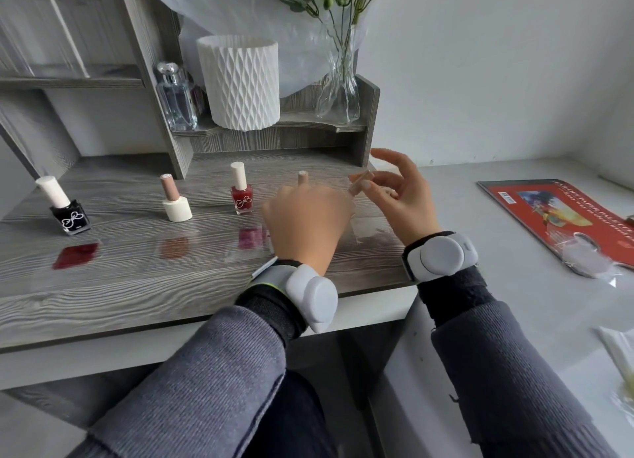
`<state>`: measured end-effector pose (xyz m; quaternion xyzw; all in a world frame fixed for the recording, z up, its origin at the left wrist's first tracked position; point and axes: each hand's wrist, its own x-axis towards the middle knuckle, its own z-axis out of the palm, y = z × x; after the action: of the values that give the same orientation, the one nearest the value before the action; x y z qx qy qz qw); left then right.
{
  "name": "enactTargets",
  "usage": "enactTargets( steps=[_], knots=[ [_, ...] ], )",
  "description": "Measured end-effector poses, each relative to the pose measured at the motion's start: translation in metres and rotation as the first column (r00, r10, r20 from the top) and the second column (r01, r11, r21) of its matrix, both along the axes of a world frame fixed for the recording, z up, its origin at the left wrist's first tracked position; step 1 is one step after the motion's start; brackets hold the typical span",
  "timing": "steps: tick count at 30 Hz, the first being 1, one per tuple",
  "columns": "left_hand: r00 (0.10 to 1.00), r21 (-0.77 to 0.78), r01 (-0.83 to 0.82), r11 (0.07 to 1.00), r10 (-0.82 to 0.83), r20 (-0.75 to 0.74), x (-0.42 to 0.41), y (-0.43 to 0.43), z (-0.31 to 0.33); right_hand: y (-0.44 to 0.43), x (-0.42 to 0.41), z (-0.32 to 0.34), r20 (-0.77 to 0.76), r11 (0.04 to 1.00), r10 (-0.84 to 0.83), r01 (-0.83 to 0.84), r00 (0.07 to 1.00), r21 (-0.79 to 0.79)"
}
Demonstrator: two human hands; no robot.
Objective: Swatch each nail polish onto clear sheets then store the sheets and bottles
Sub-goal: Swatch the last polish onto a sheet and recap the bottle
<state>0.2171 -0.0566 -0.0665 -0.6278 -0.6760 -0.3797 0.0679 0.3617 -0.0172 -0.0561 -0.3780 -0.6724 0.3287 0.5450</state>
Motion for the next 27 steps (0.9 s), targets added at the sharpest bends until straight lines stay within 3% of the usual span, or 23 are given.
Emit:
enactTargets(
  steps=[5, 14, 27],
  knots=[
    [0.997, 0.031, 0.031, 0.999, -0.029, -0.077, 0.004, 0.001, 0.020, 0.001, -0.003, 0.001, -0.006, 0.987, -0.159, 0.159, 0.987, -0.004],
    [0.992, -0.123, 0.090, 0.988, -0.100, -0.072, 0.023, 0.020, 0.028, 0.000, 0.002, 0.006, -0.137, 0.960, -0.279, 0.281, 0.950, -0.003],
    [0.990, -0.301, 0.102, 0.948, -0.125, -0.059, 0.038, 0.042, 0.025, 0.007, 0.007, 0.000, -0.034, 0.903, -0.425, 0.426, 0.905, 0.051]
  ],
)
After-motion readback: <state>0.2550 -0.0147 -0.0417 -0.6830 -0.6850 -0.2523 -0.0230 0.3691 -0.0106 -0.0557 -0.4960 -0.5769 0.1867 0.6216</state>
